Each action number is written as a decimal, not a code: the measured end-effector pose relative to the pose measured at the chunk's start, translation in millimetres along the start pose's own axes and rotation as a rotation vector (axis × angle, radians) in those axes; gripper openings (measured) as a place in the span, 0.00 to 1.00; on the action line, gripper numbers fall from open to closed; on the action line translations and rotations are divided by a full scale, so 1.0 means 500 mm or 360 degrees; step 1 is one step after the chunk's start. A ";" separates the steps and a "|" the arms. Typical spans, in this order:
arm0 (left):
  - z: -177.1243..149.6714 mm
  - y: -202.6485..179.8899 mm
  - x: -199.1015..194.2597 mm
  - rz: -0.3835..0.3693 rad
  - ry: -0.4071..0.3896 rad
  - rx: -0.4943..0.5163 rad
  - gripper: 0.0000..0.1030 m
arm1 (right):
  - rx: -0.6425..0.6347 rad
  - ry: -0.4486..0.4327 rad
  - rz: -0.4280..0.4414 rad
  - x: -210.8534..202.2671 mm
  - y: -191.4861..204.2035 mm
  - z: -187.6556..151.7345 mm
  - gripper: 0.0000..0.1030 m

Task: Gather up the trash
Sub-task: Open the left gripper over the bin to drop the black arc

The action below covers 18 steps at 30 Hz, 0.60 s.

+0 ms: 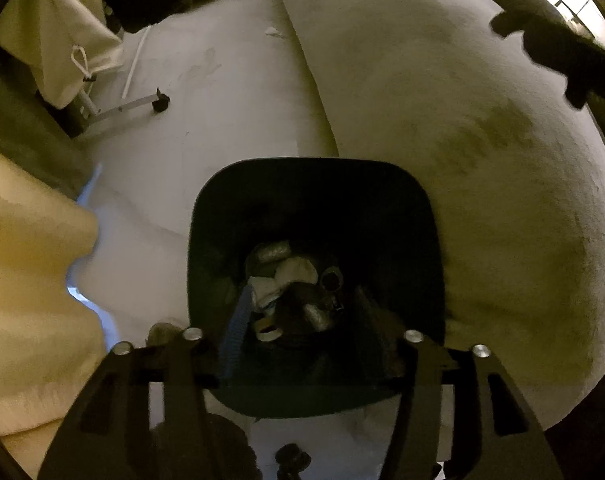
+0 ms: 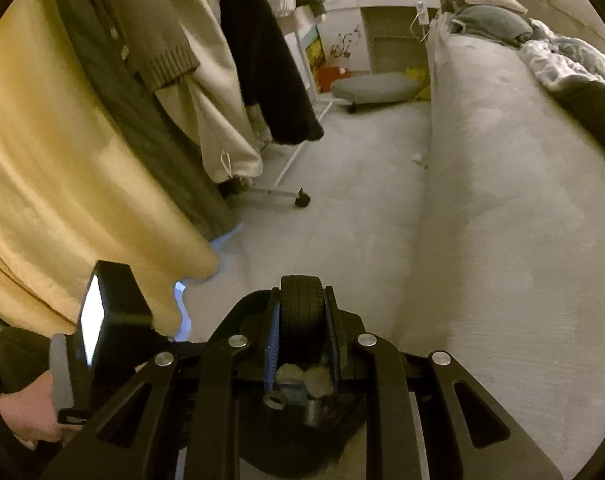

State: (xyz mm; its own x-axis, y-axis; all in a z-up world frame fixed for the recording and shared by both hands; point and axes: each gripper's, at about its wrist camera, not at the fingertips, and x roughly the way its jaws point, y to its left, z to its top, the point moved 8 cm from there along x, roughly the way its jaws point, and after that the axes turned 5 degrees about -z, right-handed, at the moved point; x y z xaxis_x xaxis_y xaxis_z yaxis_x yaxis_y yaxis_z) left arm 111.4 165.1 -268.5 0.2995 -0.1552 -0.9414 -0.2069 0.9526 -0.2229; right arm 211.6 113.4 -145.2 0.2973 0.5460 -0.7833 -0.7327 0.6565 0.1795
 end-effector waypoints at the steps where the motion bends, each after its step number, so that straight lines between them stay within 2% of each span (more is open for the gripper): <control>1: -0.001 0.003 -0.001 -0.0005 0.0000 -0.0006 0.58 | -0.0004 0.0015 0.0003 0.009 0.004 -0.001 0.19; 4: -0.001 0.017 -0.010 -0.0028 -0.0013 -0.0037 0.68 | -0.0017 0.0056 0.0007 0.033 0.015 -0.006 0.19; 9: 0.006 0.035 -0.032 -0.0041 -0.0075 -0.0072 0.70 | -0.0038 0.0121 0.0004 0.068 0.025 -0.019 0.19; 18: 0.047 0.042 -0.131 -0.0040 -0.0349 -0.0075 0.77 | -0.0080 0.0288 -0.0023 0.148 0.037 -0.067 0.19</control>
State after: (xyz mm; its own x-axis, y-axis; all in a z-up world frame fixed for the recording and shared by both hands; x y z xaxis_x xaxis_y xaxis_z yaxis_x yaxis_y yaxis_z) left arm 109.4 201.4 -205.4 0.4996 -0.1135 -0.8588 -0.2385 0.9350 -0.2623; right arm 199.6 148.4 -219.7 0.1964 0.4315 -0.8805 -0.7600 0.6344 0.1413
